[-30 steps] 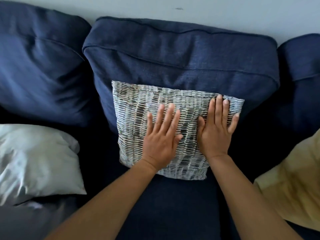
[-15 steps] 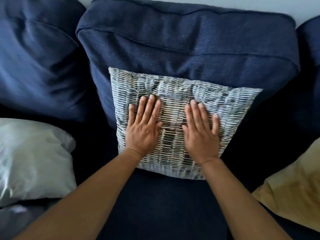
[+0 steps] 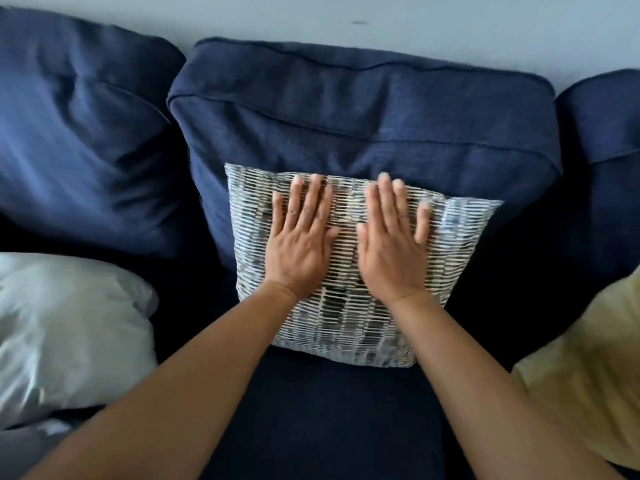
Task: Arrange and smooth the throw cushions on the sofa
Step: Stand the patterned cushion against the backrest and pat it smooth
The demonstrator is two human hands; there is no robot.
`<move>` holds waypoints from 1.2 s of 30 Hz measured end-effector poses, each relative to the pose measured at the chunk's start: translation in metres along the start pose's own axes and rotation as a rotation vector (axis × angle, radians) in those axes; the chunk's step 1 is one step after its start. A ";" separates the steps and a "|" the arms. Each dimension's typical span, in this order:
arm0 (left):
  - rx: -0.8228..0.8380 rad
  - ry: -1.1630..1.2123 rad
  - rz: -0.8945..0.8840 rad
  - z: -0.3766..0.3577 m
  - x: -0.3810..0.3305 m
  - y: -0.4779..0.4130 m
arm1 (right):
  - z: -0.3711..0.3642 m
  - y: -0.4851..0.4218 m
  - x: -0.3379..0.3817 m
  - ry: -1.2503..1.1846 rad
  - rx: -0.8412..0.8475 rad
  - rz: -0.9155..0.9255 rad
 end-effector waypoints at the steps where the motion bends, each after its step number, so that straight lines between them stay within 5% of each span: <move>1: 0.044 -0.027 0.018 -0.001 0.012 0.000 | 0.001 0.002 -0.018 0.030 0.020 -0.046; 8: 0.040 -0.123 0.224 0.026 0.064 -0.006 | 0.041 0.016 -0.089 0.186 -0.111 -0.316; 14: 0.061 -0.009 -0.013 0.020 -0.016 -0.019 | 0.025 0.007 -0.001 0.043 -0.038 0.088; 25: 0.214 -0.233 0.295 0.035 0.087 -0.016 | 0.048 0.022 -0.104 0.219 0.083 -0.149; 28: 0.181 -0.115 0.397 0.060 0.060 -0.022 | 0.080 0.023 -0.095 0.157 0.076 -0.315; 36: 0.120 0.348 0.280 0.128 -0.097 -0.031 | 0.188 0.029 -0.104 -0.006 -0.023 -0.529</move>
Point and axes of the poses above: each hand's wrist, its own y-axis away from the middle knuckle, its own z-axis out of the back of the hand, x = y × z, the point moved 3 cm from there along -y, towards the middle knuckle, and after that the axes turned 15 degrees about -x, right-handed, at the moved point
